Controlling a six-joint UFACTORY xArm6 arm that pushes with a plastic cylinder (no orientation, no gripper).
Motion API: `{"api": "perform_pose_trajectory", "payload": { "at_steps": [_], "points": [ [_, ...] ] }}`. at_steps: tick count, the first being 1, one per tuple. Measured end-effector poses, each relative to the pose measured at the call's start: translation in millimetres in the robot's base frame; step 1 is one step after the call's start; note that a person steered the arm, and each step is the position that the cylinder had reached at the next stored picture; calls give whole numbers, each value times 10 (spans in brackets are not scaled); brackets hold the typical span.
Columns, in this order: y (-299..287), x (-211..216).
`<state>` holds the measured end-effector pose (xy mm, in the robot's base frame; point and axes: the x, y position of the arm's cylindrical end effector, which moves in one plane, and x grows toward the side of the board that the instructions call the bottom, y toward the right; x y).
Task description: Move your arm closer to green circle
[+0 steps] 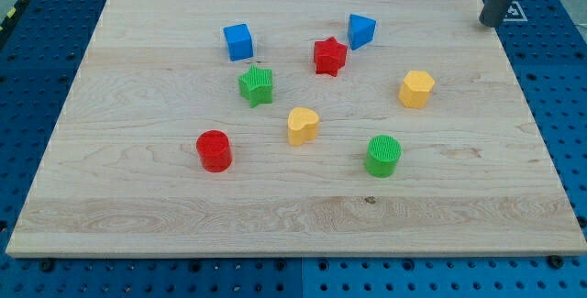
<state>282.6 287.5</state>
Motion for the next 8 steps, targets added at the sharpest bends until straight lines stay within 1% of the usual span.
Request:
{"api": "perform_pose_trajectory", "payload": {
  "at_steps": [1, 3, 4, 5, 6, 7, 8],
  "points": [
    [-320, 419],
    [-390, 1603],
    [-535, 2242],
    [-927, 2826],
    [-1618, 3067],
    [-2173, 2865],
    [-2311, 2705]
  ]
}}
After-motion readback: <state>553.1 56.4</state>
